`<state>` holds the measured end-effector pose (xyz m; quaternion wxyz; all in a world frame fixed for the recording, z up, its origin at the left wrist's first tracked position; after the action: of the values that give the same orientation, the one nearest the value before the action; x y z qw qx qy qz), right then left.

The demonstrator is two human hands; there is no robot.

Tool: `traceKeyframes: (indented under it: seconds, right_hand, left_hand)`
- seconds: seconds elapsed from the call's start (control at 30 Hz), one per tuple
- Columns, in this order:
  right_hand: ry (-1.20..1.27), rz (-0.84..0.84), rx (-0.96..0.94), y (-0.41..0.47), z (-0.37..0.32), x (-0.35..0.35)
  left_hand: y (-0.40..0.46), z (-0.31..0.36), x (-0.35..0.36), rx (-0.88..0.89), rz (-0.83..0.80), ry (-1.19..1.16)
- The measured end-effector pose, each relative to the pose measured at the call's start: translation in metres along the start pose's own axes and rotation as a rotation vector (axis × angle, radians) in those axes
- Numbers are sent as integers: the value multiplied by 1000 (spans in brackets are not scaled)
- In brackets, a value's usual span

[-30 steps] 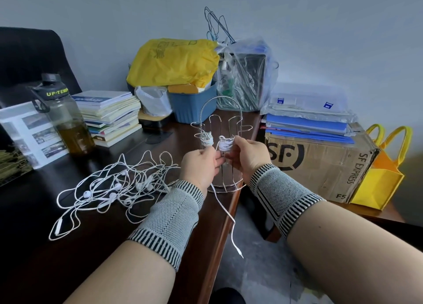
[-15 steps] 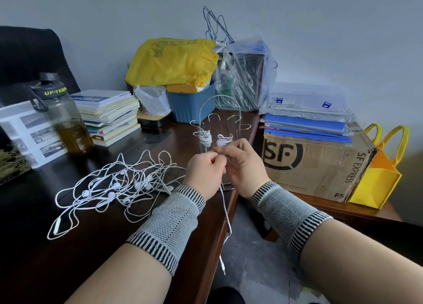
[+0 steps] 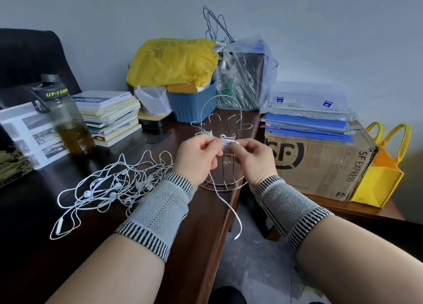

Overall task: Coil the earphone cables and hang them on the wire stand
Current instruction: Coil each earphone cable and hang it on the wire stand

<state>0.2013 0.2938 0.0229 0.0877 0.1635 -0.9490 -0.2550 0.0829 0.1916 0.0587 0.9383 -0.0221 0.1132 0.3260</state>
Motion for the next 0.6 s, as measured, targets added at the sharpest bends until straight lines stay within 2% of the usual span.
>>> traceKeyframes:
  seconds: [0.13,0.23,0.43,0.53,0.6]
  right_hand:
    - [95,17,115,2,12,1]
    - [194,36,206,3,16,2]
    - [49,40,301,15,21,3]
    - [-17,27,339,20,21,5]
    - [-38,25,364,22,22,5]
  left_hand:
    - [10,21,-1,47,190,106]
    - [17,27,-3,23,307,312]
    - [23,8,0,-23,317,504]
    - [23,-4,0,-60,300,486]
    - [23,-13,1,-147,252,278]
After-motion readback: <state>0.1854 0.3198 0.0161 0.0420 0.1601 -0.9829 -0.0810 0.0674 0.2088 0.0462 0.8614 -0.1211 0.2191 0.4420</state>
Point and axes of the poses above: each hand's wrist, its own y-axis towards the middle knuckle, its own x-axis out of the palm, z = x × y, the point moved 9 cm from there along y, towards the middle knuckle, and after that the axes turned 15 degrees about -x, right-handed, at the moved point
